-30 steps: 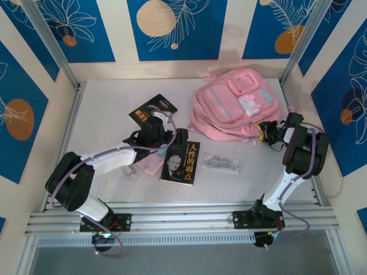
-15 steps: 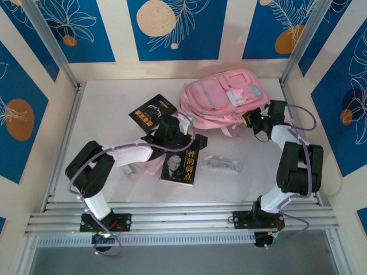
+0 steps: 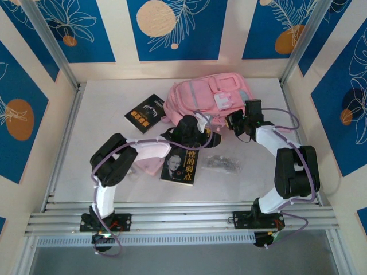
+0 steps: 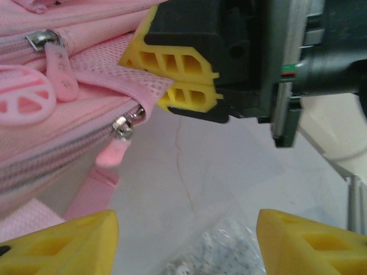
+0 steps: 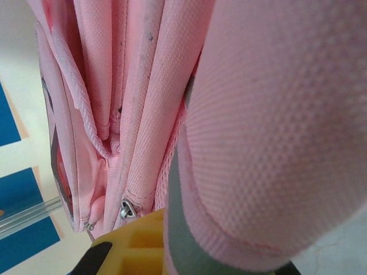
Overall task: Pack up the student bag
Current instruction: Unzip the student bag at the top-right of the table.
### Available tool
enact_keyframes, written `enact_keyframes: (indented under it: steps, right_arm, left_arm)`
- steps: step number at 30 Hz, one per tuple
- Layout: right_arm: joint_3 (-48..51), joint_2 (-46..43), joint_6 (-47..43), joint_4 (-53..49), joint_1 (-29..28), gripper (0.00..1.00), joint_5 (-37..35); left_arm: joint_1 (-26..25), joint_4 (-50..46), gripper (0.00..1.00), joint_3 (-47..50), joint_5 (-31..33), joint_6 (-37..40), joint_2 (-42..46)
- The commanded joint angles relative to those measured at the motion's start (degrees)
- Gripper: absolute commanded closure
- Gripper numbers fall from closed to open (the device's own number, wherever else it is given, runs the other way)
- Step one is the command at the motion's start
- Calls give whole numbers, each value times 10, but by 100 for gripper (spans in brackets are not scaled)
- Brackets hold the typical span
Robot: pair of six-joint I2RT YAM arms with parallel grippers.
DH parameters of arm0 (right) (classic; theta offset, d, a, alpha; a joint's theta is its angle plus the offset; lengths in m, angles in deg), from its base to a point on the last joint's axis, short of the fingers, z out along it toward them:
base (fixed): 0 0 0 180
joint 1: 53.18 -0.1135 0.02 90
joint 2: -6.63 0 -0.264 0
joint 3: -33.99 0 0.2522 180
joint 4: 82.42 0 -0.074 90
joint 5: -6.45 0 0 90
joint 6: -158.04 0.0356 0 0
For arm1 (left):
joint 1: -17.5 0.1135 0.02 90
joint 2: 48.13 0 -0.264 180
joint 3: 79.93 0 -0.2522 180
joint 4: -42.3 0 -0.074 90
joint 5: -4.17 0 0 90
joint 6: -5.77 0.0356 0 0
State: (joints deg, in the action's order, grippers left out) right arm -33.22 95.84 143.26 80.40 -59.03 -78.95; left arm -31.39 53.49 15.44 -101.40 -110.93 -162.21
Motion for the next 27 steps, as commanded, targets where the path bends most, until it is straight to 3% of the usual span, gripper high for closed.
enact_keyframes:
  steps: [1,8,12,16,17,20,27]
  right_arm:
    - [8,-20,43,28,-13,100,22]
    - [28,-25,81,63,-28,100,40]
    - [49,-29,109,96,-30,100,56]
    - [62,-38,117,101,-32,100,59]
    - [63,-40,116,98,-32,100,57]
    - [69,-44,105,92,-22,100,51]
    - [27,-40,-27,-10,25,100,19]
  left_arm:
    - [-3,37,36,-25,36,63,-24]
    - [-3,71,37,-60,116,135,-78]
    - [-4,83,44,-101,132,138,-115]
    - [-4,115,61,-118,141,132,-135]
    - [-5,121,67,-120,134,129,-137]
    - [-5,138,100,-113,103,117,-133]
    - [22,147,100,5,-44,67,-49]
